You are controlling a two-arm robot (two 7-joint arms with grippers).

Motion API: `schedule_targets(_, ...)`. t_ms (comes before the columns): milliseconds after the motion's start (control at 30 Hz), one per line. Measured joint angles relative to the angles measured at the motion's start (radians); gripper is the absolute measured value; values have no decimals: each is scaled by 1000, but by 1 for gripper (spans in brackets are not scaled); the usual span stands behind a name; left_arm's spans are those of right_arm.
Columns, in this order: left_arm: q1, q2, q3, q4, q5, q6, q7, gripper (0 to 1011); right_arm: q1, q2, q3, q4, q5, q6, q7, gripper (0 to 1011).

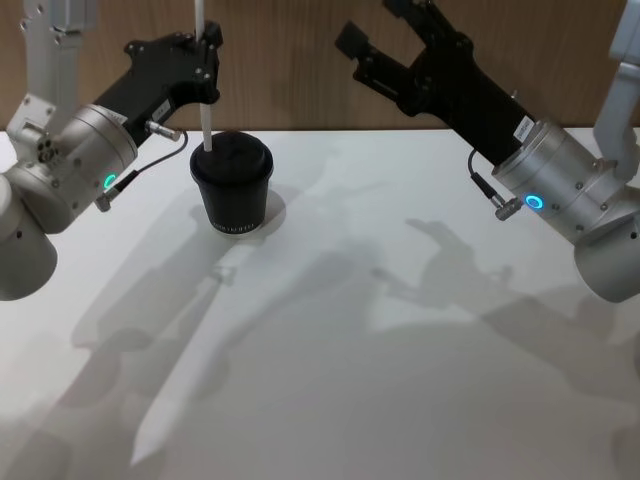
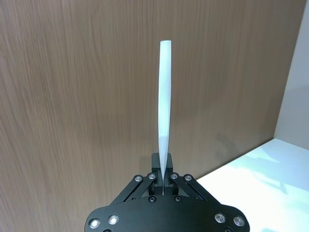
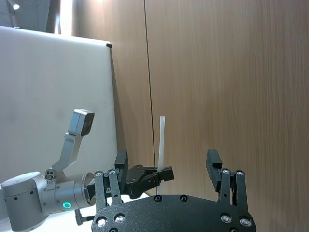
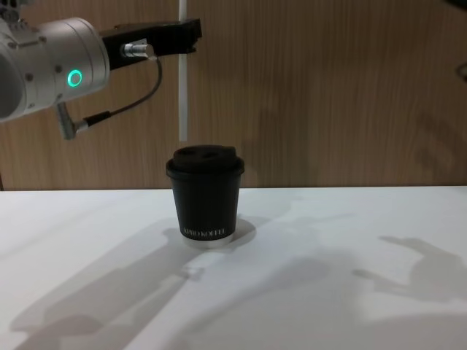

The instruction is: Pick up the straw with one hand, pass it to the other hand, and insert it into the cup.

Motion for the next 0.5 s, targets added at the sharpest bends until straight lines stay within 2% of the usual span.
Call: schedule_targets(500,-15,-25,4,45,46,-33,12,7,0,0,0,0,0,0,0,1001)
